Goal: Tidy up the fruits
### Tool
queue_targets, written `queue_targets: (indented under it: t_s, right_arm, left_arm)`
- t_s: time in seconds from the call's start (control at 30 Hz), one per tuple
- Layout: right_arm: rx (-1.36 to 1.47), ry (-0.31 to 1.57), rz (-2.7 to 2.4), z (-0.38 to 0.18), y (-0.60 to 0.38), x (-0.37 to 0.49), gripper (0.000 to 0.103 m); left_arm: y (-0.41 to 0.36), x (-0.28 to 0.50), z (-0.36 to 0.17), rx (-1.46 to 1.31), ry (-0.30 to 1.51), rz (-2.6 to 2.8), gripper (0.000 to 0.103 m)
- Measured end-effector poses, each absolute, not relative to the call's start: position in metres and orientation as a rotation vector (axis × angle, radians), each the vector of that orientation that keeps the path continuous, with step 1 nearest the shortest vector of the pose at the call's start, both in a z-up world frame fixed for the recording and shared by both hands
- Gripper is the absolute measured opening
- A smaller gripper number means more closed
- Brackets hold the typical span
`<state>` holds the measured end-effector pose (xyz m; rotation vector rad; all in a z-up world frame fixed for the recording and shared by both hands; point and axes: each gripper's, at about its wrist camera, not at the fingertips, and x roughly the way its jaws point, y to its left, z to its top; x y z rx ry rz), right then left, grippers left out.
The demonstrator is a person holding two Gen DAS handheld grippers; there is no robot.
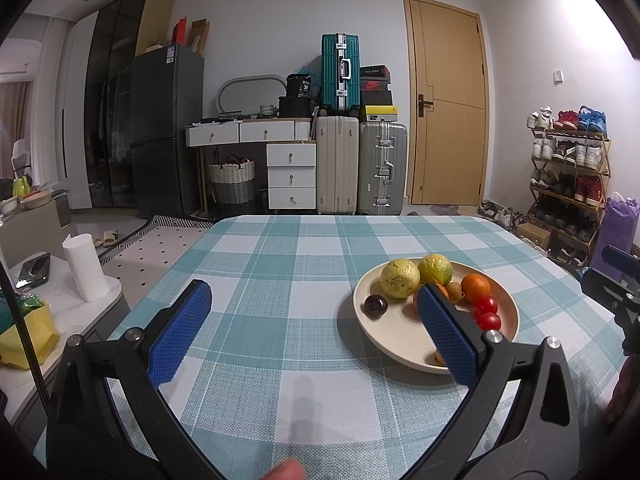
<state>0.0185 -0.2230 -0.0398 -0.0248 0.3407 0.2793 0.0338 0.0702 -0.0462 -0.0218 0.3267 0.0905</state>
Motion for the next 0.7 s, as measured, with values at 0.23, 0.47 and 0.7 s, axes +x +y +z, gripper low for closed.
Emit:
queue_targets:
  t_s: [0.23, 0.47, 0.7]
  right_arm:
    - [-0.024, 0.342, 0.279, -0.0404, -0.2224, 0.0194, 0.103]
    - [-0.022, 0.343, 0.277, -0.0415, -0.2217, 0.0194, 0.103]
    - [-0.026, 0.338, 0.279, -0.0426, -0.2201, 0.0187, 0.103]
  left_arm:
    - [0.0700, 0.0339, -0.0463, -0.022, 0.327, 0.091, 0.103]
    - [0.0690, 0.0330, -0.0459, -0.021, 0.330, 0.086, 0.103]
    - [0.0663, 0.0322, -0.0455, -0.016, 0.319, 0.080, 0.103]
